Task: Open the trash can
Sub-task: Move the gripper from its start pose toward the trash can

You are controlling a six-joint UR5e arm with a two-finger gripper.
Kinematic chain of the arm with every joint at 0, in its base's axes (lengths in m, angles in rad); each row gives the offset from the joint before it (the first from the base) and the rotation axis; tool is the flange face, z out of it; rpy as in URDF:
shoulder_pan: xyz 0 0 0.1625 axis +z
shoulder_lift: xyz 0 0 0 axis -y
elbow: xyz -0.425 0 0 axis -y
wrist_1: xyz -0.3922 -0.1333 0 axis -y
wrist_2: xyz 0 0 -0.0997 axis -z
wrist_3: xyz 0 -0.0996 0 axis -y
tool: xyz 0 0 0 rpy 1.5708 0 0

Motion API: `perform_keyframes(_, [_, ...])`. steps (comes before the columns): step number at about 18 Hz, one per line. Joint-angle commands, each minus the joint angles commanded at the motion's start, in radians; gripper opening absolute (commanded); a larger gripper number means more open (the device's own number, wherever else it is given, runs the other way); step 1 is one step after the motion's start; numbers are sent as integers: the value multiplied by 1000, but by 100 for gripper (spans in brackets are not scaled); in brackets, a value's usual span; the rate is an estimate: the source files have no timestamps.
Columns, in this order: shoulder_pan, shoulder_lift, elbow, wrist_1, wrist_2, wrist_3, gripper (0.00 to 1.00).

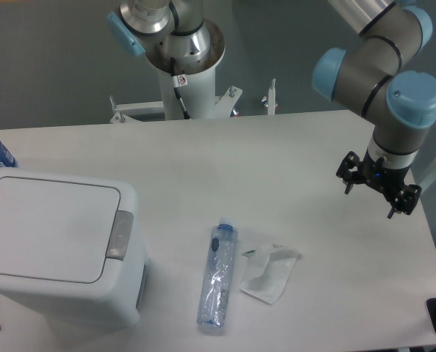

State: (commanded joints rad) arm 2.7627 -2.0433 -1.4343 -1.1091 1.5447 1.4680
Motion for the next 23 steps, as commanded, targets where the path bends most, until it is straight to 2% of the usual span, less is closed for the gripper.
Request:
perform_keyframes(9, [-6, -6, 32, -18, 0, -3, 100])
perform_keyframes(13, [-9, -8, 20, -18, -9, -18, 100])
perform_keyframes(16, [-43, 5, -18, -8, -6, -35, 100])
perform_keyframes(19, [-43, 20, -43, 12, -11, -90, 100])
perform_keyframes(23, [-48, 18, -43, 14, -12, -182, 100])
